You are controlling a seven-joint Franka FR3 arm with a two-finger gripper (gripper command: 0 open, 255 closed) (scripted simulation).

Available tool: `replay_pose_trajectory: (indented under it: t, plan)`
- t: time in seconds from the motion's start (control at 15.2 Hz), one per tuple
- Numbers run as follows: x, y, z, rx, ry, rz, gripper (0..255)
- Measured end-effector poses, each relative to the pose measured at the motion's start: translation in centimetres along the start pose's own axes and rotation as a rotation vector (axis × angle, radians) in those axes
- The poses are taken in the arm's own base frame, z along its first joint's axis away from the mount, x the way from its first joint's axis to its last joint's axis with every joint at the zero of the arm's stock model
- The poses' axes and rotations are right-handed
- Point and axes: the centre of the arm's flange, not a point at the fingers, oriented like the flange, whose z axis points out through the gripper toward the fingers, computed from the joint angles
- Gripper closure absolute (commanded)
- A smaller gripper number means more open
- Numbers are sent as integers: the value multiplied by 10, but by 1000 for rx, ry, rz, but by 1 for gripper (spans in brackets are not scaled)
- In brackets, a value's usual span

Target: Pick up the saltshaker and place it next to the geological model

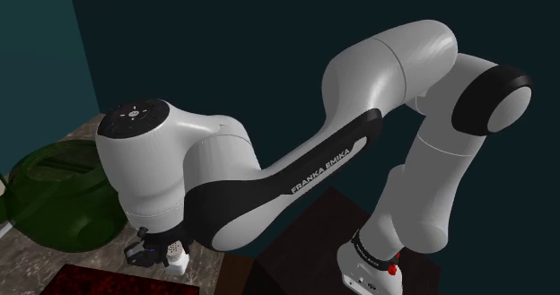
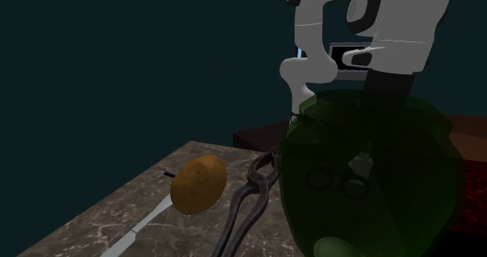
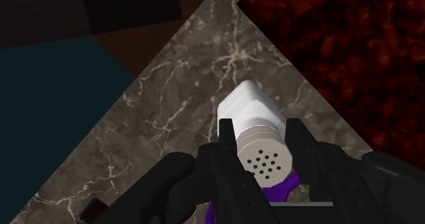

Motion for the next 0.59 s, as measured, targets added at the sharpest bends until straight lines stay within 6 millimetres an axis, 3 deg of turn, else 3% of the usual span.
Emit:
replay_pose_trajectory:
  t: [0.13, 0.2, 0.59]
  plan:
    - [0, 0, 0, 0, 0, 0, 255]
    - [0, 0, 0, 0, 0, 0, 0]
    - [0, 0, 0, 0, 0, 0, 0]
